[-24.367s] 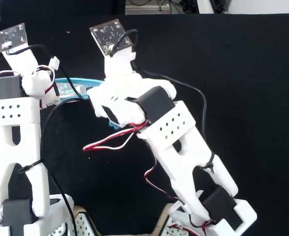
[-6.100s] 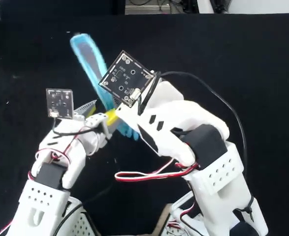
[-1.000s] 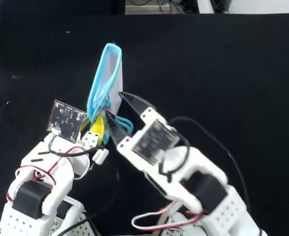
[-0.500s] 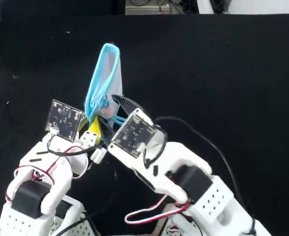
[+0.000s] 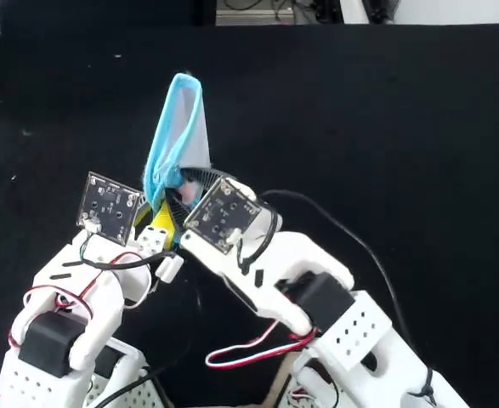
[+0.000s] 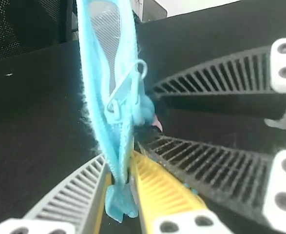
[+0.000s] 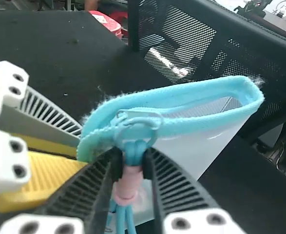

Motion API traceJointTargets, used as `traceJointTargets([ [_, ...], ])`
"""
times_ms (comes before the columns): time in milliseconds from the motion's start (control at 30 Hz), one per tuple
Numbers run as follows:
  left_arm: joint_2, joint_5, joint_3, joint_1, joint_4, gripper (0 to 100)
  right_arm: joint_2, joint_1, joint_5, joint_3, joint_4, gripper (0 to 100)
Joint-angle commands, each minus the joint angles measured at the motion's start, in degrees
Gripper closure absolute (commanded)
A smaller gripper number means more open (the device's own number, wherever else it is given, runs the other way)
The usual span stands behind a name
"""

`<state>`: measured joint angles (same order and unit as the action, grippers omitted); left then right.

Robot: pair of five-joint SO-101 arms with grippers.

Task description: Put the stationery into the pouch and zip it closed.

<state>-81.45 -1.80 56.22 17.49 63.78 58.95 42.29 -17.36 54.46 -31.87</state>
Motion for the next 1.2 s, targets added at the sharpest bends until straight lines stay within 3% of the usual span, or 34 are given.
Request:
traceJointTargets([
  [0,0.2,-0.1,2.5,1.7,0.3,97,0.1,-0.6,-0.3,-1.4,1.4,98.8],
  [300,0.2,-0.1,2.6,1.7,0.4,97,8.1,-9.9,-0.4,-1.6,1.5,98.8],
  [533,0.2,-0.1,2.6,1.7,0.7,97,8.0,-11.6,-1.9,-4.7,2.8,98.8],
  [900,0.2,-0.1,2.6,1.7,0.8,97,-6.5,-17.1,-3.2,-16.5,2.5,98.8],
  [1167,0.2,-0.1,2.6,1.6,0.8,97,-7.8,-19.2,-3.5,-17.5,2.6,98.8],
])
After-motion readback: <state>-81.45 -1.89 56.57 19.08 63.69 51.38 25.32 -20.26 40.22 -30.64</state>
